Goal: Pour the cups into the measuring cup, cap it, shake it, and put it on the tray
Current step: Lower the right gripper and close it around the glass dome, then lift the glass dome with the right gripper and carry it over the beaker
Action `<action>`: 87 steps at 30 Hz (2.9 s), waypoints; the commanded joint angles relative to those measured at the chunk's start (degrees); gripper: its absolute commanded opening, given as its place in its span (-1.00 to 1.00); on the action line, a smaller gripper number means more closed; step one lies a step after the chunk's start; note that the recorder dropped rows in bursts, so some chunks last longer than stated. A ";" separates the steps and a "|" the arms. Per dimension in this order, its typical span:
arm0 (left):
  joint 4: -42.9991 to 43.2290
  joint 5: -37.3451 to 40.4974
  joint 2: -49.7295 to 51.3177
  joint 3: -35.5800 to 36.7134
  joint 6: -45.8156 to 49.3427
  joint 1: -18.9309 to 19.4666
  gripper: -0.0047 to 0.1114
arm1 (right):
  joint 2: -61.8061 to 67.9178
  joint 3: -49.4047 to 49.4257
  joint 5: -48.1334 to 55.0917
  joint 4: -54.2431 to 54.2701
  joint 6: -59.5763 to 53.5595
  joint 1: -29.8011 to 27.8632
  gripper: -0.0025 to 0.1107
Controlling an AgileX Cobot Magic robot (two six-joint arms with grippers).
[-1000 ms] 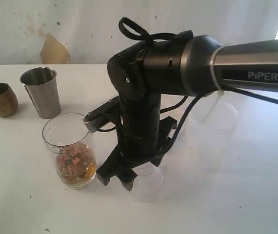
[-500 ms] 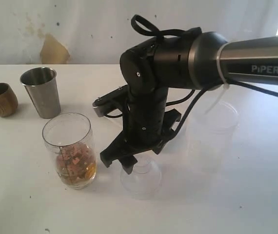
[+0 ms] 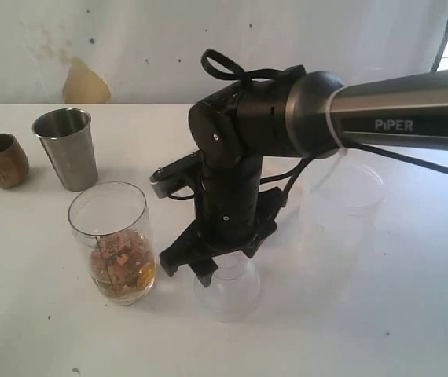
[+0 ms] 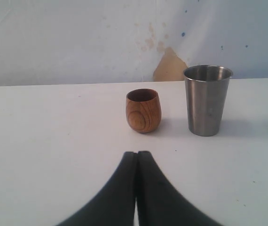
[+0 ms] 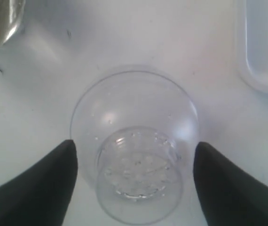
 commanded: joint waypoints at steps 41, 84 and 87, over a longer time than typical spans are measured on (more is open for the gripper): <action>-0.49 0.15 -0.31 0.25 -0.27 -0.11 -0.92 | -1.19 -1.17 3.15 -0.80 0.67 -0.23 0.09; -0.49 0.15 -0.31 0.25 -0.27 -0.11 -0.92 | -12.91 -21.24 12.53 5.93 0.81 4.27 -0.96; -0.49 0.15 -0.31 0.25 -0.27 -0.11 -0.92 | -12.20 -23.30 12.53 5.95 2.01 5.14 -0.96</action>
